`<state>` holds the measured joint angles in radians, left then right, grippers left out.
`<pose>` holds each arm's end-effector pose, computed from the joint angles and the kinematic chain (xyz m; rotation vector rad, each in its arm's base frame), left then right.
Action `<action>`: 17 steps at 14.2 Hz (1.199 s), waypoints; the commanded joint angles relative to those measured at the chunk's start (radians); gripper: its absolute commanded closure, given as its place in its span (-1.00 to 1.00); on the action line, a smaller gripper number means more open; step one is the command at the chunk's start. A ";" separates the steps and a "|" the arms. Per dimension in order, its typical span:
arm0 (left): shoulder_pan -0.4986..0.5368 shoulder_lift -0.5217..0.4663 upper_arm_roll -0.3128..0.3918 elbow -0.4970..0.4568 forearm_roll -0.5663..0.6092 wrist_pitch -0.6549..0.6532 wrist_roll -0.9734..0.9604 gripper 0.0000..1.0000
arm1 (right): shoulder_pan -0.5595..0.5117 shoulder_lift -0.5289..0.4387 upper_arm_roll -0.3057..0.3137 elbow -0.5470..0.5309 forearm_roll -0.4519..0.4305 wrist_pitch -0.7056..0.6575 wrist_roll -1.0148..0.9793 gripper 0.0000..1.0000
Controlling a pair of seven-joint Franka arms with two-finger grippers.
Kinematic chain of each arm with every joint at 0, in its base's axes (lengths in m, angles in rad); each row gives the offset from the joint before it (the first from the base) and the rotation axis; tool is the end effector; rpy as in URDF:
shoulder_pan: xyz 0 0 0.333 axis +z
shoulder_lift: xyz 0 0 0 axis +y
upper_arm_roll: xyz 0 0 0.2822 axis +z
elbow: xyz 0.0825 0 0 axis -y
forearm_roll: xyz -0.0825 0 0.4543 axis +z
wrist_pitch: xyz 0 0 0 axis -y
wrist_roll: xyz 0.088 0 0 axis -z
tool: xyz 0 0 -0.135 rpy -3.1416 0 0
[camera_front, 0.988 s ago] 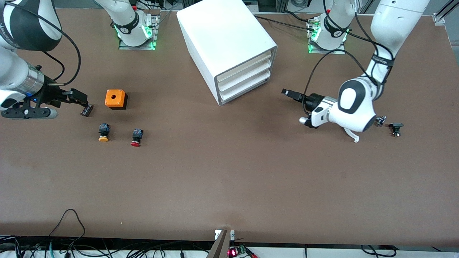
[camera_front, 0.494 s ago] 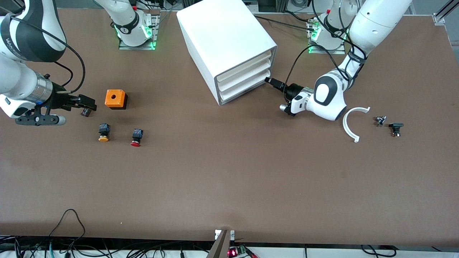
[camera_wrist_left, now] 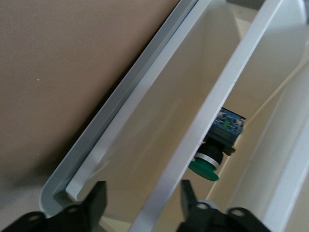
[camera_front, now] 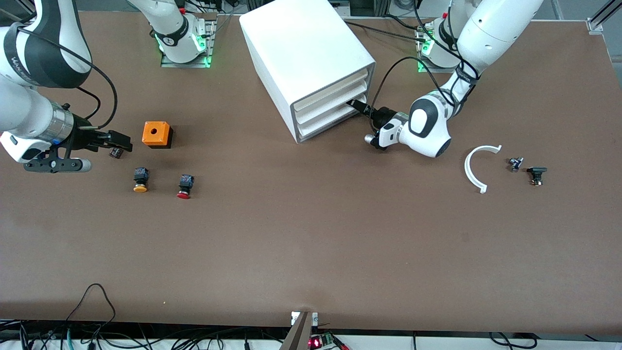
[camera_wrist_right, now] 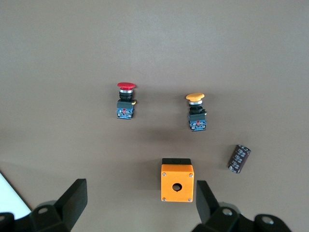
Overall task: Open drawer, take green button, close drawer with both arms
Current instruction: 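Pull the bottom drawer open with the left gripper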
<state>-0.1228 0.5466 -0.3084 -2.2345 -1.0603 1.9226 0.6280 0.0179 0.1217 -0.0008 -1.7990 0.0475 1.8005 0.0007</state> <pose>0.3777 -0.2998 0.0249 2.0097 -0.2110 -0.7956 0.6422 0.0163 0.3804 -3.0916 -0.0043 0.1866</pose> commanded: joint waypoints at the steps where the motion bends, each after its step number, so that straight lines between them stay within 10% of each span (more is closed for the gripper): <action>1: -0.006 -0.001 -0.005 -0.014 -0.029 0.022 0.019 1.00 | -0.004 0.006 0.002 0.001 0.003 0.008 -0.039 -1.00; 12: 0.072 -0.053 0.120 0.128 -0.006 0.202 0.049 1.00 | 0.005 0.053 0.008 0.085 0.011 0.011 -0.041 -1.00; 14: 0.074 -0.057 0.118 0.121 -0.007 0.199 0.047 -0.97 | 0.019 0.097 0.036 0.150 0.012 0.014 -0.041 -1.00; 17: 0.074 -0.098 0.118 0.119 -0.009 0.210 0.039 -1.00 | 0.017 0.166 0.097 0.234 0.012 0.017 -0.100 -1.00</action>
<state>-0.0393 0.4820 -0.1953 -2.1205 -1.0698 2.1195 0.6891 0.0359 0.2211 0.0638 -1.6536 0.0475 1.8279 -0.0435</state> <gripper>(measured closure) 0.493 0.000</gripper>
